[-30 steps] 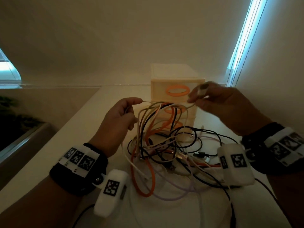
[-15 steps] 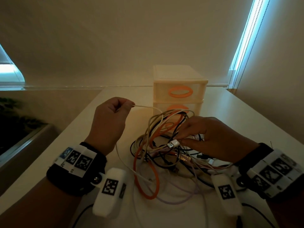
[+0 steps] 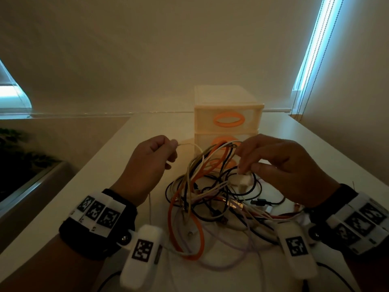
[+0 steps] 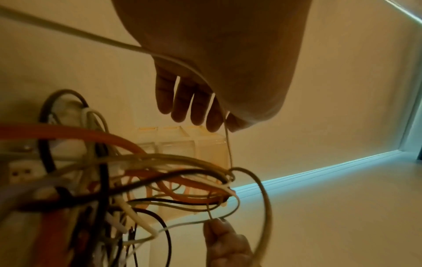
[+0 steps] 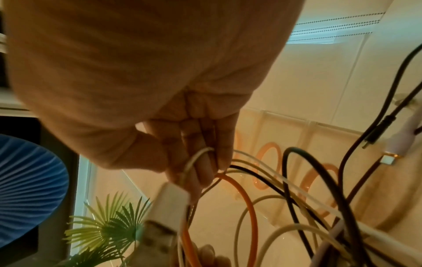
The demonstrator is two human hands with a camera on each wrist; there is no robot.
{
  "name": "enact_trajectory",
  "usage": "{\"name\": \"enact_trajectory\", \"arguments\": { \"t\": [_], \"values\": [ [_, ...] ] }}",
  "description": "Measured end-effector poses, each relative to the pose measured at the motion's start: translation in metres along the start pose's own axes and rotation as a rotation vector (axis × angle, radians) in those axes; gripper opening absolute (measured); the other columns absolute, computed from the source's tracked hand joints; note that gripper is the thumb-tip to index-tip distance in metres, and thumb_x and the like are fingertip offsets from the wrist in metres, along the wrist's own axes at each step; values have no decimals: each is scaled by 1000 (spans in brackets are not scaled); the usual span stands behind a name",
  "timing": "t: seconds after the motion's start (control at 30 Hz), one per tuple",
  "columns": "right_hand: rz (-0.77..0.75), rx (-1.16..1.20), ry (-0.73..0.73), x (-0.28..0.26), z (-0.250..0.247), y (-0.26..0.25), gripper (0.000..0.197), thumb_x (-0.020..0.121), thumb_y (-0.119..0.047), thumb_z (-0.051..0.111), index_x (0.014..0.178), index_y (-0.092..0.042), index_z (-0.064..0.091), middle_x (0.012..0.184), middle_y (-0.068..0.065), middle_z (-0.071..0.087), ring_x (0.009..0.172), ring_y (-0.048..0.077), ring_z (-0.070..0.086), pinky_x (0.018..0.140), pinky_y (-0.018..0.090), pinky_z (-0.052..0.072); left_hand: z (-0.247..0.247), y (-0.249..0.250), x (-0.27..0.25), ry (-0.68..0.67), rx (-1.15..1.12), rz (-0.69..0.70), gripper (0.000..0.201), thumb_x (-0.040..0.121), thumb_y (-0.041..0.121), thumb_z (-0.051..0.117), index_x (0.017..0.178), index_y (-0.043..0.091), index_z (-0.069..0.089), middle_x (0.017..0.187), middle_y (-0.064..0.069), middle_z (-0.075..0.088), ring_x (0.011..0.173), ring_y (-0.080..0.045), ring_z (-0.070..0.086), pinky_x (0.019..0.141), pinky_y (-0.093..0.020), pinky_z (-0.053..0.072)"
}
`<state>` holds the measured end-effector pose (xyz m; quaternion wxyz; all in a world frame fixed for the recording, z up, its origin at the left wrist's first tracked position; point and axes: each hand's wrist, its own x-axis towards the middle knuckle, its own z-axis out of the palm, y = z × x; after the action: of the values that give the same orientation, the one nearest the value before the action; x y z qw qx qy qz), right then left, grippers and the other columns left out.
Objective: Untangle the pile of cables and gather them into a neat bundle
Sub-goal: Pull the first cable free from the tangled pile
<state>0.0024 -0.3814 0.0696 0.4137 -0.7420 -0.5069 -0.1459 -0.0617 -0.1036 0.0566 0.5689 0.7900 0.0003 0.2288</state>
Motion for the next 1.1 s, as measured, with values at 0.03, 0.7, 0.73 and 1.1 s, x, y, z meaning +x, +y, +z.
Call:
{"name": "enact_trajectory", "arguments": {
  "t": [0.03, 0.7, 0.73, 1.1],
  "values": [
    [-6, -16, -34, 0, 0, -1, 22, 82, 0, 61, 84, -11, 79, 96, 1, 72, 104, 18, 68, 90, 35, 55, 2, 4, -2, -1, -6, 19, 33, 104, 27, 53, 79, 9, 64, 80, -4, 66, 84, -25, 65, 78, -41, 54],
    [-81, -9, -59, 4, 22, -5, 13, 89, -5, 68, 95, -10, 78, 104, 0, 76, 103, 10, 72, 87, 33, 59, 22, 26, -11, -224, 86, 106, 31, 104, 27, 54, 85, 17, 77, 72, -11, 69, 63, -15, 61, 63, -30, 50],
    [-21, 77, -41, 2, 19, -8, 14, 89, -8, 64, 94, -8, 76, 101, 2, 77, 101, 13, 73, 87, 35, 59, 22, 24, -11, -215, 65, 92, 30, 104, 25, 53, 89, 17, 77, 69, -7, 69, 62, -12, 60, 61, -25, 50],
    [250, 18, 32, 10, 26, -7, 52, 91, -56, 57, 140, -42, 48, 127, -20, 59, 117, -3, 56, 97, 24, 49, 34, 26, -17, -136, -95, 99, 25, 106, 18, 48, 94, 9, 68, 71, -14, 64, 63, -29, 57, 60, -31, 48]
  ]
}}
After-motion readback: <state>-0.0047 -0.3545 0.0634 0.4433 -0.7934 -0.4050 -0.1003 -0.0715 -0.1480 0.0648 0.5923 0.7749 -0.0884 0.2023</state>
